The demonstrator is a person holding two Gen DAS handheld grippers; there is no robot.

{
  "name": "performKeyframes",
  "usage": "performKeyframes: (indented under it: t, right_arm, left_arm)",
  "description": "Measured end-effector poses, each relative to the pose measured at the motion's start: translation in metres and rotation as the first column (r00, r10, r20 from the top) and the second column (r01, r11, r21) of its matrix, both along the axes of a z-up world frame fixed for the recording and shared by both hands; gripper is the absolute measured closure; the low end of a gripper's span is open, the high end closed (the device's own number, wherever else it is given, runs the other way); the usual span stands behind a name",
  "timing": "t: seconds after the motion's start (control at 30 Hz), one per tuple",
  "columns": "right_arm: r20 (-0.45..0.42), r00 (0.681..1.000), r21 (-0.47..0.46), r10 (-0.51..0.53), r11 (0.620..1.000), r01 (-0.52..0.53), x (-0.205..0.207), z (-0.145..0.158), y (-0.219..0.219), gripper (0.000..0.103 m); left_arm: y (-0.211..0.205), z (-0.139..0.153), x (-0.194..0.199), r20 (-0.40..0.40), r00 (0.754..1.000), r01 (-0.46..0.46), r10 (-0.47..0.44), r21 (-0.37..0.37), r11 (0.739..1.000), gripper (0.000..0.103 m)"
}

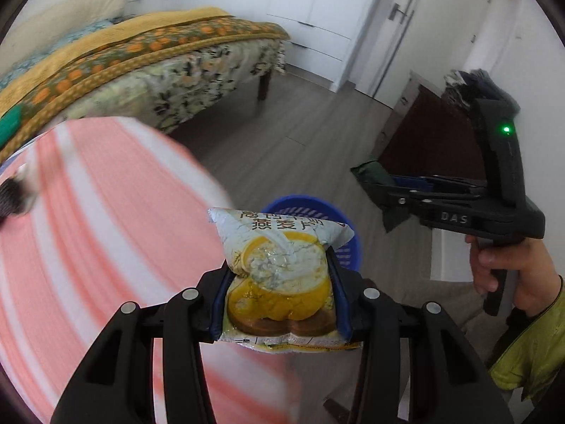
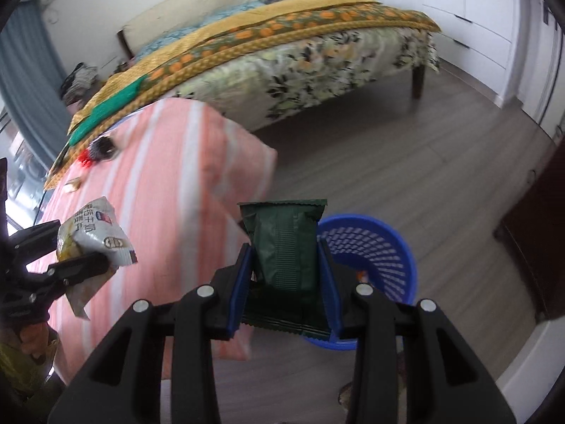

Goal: Collect trash
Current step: 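Carry the bag and packet over the blue wastebasket and open both tools, then move both tools back over the table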

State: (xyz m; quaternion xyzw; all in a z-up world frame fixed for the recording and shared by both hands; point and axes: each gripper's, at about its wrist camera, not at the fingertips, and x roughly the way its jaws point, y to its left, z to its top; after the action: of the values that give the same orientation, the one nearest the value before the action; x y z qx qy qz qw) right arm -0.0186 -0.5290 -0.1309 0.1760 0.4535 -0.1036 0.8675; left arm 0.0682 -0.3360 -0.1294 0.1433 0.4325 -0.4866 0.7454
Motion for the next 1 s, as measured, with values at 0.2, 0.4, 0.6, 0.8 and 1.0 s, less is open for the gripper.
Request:
performKeyframes:
  t: [0.2, 0.4, 0.6, 0.8, 1.0]
  right_arm:
    - [-0.024, 0.996, 0.024, -0.082, 0.996, 0.083, -0.007, -0.028, -0.052, 0.067]
    - [-0.028, 0.993, 0.071, -0.115, 0.991, 0.116, -0.007, -0.052, -0.089, 0.067]
    - [-0.019, 0.987, 0.114, -0.162, 0.980, 0.163, -0.010, -0.061, -0.116, 0.047]
    - [0.042, 0.976, 0.086, -0.212, 0.974, 0.208, -0.023, -0.043, -0.126, 0.030]
    - [0.070, 0.967, -0.048, -0.244, 0.968, 0.248, -0.025, -0.030, -0.107, 0.013]
  left_arm:
    - [-0.074, -0.036, -0.002, -0.031, 0.999, 0.027, -0.026, 0.047, 0.999, 0.056]
    - [-0.123, -0.075, 0.003, -0.057, 0.998, 0.023, -0.018, 0.100, 0.995, 0.056]
    - [-0.157, -0.101, 0.004, -0.042, 0.999, 0.001, 0.003, 0.111, 0.994, 0.025]
    - [-0.150, -0.082, 0.004, 0.009, 0.999, -0.044, 0.043, 0.070, 0.997, 0.012]
    - [-0.091, -0.034, -0.012, 0.122, 0.990, -0.068, 0.068, 0.000, 0.998, 0.005]
